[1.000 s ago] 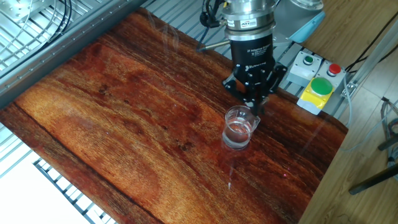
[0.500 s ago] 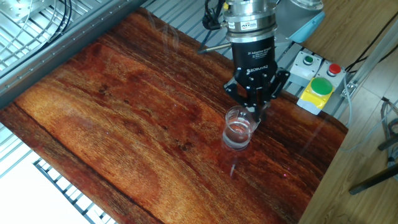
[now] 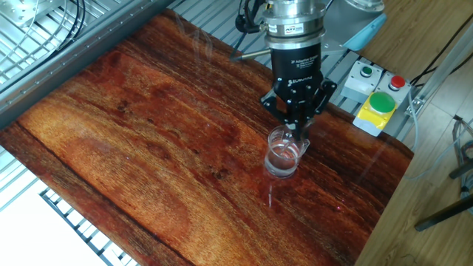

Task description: Stir the beaker with a glass rod

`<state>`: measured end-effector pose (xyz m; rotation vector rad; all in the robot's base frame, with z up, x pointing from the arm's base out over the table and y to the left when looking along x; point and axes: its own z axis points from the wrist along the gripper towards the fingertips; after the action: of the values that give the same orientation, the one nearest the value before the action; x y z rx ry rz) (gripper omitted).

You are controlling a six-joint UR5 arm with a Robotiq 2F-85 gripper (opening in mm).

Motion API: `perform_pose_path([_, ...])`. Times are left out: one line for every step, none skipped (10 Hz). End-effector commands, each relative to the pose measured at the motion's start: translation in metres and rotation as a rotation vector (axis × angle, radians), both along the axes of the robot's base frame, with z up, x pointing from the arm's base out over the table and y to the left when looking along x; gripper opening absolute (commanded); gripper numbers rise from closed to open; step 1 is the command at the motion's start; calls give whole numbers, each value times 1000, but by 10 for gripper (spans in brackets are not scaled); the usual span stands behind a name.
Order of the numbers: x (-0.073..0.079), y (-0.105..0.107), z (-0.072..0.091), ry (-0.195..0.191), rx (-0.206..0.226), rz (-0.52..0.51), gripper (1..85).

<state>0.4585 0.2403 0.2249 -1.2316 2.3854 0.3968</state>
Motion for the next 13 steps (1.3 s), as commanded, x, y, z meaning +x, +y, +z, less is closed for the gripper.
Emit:
perform_pose_path([-14,3,0,54,53,-53,10])
perform_pose_path([-14,11,4,71,95,-84,10])
perform_pose_path([-10,17,7,74,125,-111,10])
perform_pose_path([-4,19,9,63,133,-122,10])
perform_pose_path([2,19,10,43,125,-114,10])
perform_pose_path([7,15,10,16,98,-95,10])
perform_pose_path([11,6,6,-19,45,-55,10])
perform_pose_path([15,-8,2,-53,-25,-5,10])
perform_pose_path([14,-15,0,-55,-52,10,10])
perform_pose_path([6,-17,-1,-24,-53,13,10])
perform_pose_path([0,-14,-1,7,-29,-10,10])
perform_pose_path([-7,-3,2,60,36,-64,10])
perform_pose_path([-11,5,5,91,86,-106,10])
